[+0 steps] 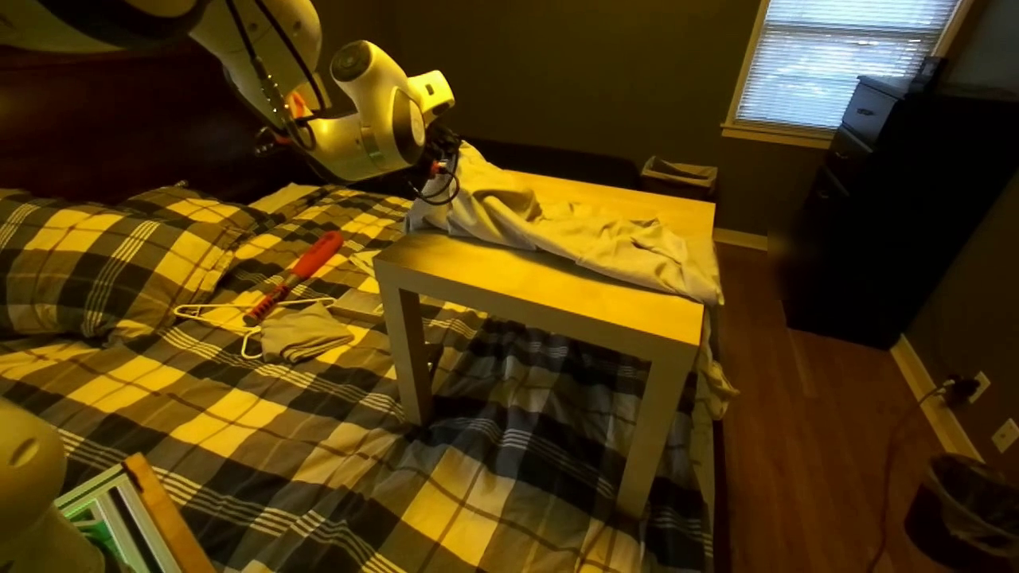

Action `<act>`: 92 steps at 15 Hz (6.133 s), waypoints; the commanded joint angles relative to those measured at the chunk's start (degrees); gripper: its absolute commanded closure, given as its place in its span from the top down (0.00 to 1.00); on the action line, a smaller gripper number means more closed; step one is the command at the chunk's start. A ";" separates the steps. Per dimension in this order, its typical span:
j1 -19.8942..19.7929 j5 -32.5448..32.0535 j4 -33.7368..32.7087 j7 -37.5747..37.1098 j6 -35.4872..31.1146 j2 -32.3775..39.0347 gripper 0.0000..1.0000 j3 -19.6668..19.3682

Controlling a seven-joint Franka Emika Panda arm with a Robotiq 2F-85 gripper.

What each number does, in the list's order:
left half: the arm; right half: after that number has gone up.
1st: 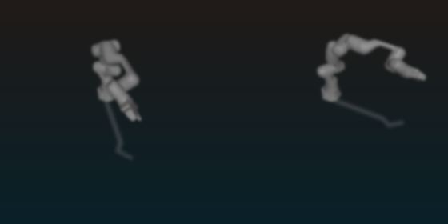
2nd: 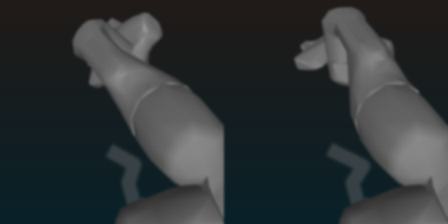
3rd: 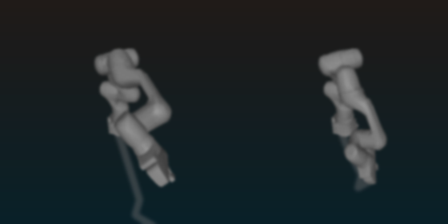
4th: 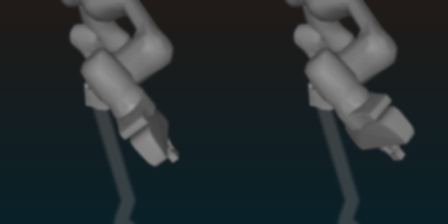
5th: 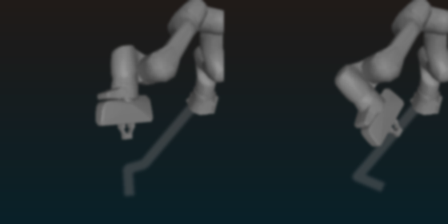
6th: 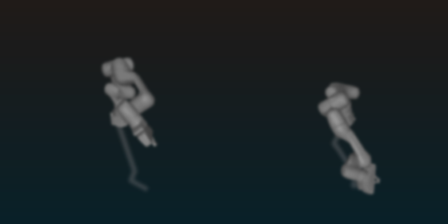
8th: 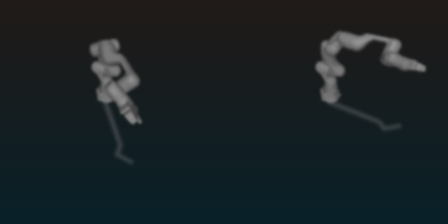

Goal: Fold the cloth on the table

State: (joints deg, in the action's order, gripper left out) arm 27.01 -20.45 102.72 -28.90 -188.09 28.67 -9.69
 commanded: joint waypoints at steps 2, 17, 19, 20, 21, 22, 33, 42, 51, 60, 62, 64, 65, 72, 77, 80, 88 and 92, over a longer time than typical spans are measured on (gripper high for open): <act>6.18 1.47 -4.14 -0.42 -5.15 7.29 0.00 -7.37; 11.37 1.60 -15.49 -5.12 21.45 2.46 0.71 -16.11; 12.67 -1.11 -20.98 -8.48 25.89 4.19 0.87 -21.88; 13.01 -2.64 -22.79 -9.39 26.88 5.32 0.93 -24.60; 13.24 -3.87 -24.13 -10.14 28.29 6.33 1.00 -26.99; 13.22 -4.91 -24.92 -10.82 29.53 7.54 1.00 -28.99; 8.57 -16.53 -25.40 -14.41 48.33 9.34 1.00 -25.03; -3.56 -12.78 -35.94 -7.09 75.64 9.54 1.00 -8.36; -14.05 1.43 -47.61 -8.02 86.01 16.66 1.00 1.52; -14.18 6.95 -53.82 -14.15 91.93 21.12 1.00 1.40; -14.22 6.96 -55.43 -14.85 94.56 22.25 0.74 1.32; -14.40 7.20 -56.72 -15.19 96.42 23.12 0.58 1.54; -14.57 7.56 -57.31 -15.28 96.81 23.44 0.50 1.82; -14.76 9.12 -59.95 -15.71 98.70 25.01 0.01 2.57; -14.27 9.03 -61.72 -17.14 96.99 25.58 0.00 2.50; -14.06 9.57 -64.58 -18.43 93.71 25.48 0.00 3.37; -10.57 5.63 -68.75 -24.28 75.81 29.62 0.00 1.88; -8.40 0.35 -69.17 -30.13 63.26 34.35 0.00 -2.33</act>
State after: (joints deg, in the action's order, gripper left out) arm 17.11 -16.40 37.37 -54.42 -118.61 57.80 -8.58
